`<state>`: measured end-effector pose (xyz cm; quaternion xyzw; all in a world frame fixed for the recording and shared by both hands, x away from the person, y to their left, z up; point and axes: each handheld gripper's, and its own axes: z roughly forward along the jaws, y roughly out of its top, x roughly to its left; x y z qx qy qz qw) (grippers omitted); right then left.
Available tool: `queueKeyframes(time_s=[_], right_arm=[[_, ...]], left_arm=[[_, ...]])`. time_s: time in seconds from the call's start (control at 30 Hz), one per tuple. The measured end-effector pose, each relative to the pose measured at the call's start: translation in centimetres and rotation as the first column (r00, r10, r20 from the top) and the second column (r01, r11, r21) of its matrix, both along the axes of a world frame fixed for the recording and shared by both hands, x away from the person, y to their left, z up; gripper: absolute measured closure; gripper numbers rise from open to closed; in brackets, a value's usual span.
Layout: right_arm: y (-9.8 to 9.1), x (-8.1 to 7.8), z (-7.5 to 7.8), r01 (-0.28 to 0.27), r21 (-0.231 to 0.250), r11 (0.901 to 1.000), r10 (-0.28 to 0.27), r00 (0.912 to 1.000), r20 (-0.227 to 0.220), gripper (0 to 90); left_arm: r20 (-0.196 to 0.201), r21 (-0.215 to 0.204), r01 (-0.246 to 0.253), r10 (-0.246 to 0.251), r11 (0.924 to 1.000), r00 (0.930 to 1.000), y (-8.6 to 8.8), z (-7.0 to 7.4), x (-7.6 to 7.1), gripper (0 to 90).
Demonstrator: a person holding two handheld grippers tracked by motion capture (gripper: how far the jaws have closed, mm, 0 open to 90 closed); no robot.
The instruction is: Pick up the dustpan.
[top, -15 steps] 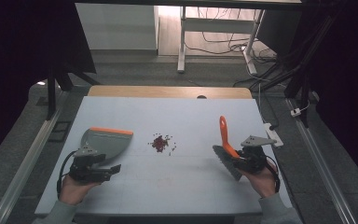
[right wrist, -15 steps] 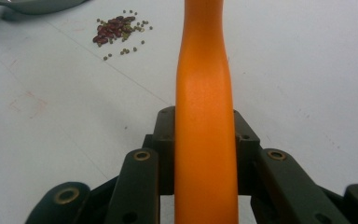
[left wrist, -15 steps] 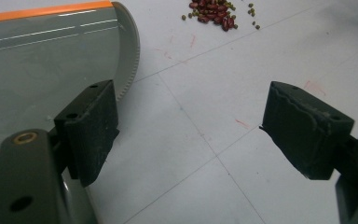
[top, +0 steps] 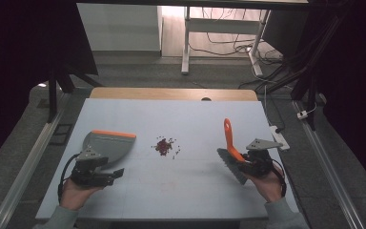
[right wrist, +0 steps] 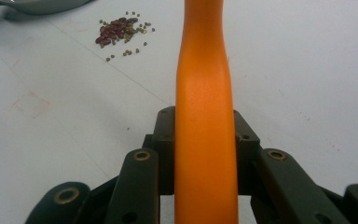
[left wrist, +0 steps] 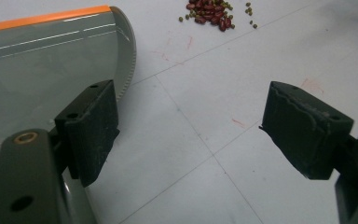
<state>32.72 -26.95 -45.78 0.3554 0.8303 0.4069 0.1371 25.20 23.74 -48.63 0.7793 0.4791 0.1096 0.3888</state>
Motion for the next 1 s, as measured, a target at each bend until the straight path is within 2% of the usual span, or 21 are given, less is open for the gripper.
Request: queueKeyframes(time_s=[0.27,0.53,0.63,0.67,0.7,0.73,0.83,0.9,1.0], right_arm=[[-0.3,0.1,0.2,-0.001,0.011,0.9999,0.001,1.0,-0.001,70.4],[-0.6,0.2,0.2,-0.008,0.022,0.9997,0.008,1.0,-0.002,70.4],[-0.6,0.2,0.3,-0.014,0.021,0.9997,0.013,0.9999,0.003,70.4],[-0.6,0.2,0.4,-0.013,0.02,0.9997,0.013,0.9999,0.005,70.4],[-0.6,0.3,0.4,-0.012,0.02,0.9997,0.012,0.9999,0.007,70.4],[-0.5,0.3,0.4,-0.009,0.023,0.9997,0.009,0.9999,0.005,70.4],[-0.4,0.3,0.5,-0.01,0.021,0.9997,0.01,0.9999,0.004,70.4],[-0.3,0.3,0.3,-0.013,0.015,0.9998,0.013,0.9999,0.003,70.4],[-0.2,0.3,0.2,-0.015,0.008,0.9999,0.015,0.9999,0.0,70.4]], left_arm=[[0.008,0.043,-0.032,0.031,0.9986,0.9995,-0.4,1.3,0.1,19.9],[-0.013,0.108,-0.051,0.052,0.9929,0.9985,-0.9,3.8,0.2,19.9],[-0.04,0.124,-0.059,0.064,0.9905,0.9971,-0.6,4.6,0.3,19.8],[-0.096,0.145,-0.071,0.086,0.9869,0.9917,-0.1,4.7,0.6,19.4],[-0.096,0.145,-0.071,0.086,0.9869,0.9917,-0.1,4.7,0.6,18.6],[-0.123,0.161,-0.079,0.1,0.9838,0.9874,0.2,4.6,0.7,18.3],[-0.169,0.16,-0.098,0.125,0.9822,0.9777,1.2,4.1,0.8,17.9],[-0.192,0.184,-0.117,0.152,0.976,0.9696,1.7,3.4,0.9,17.1],[-0.236,0.186,-0.137,0.18,0.9729,0.9551,2.6,2.4,1.0,16.5]])
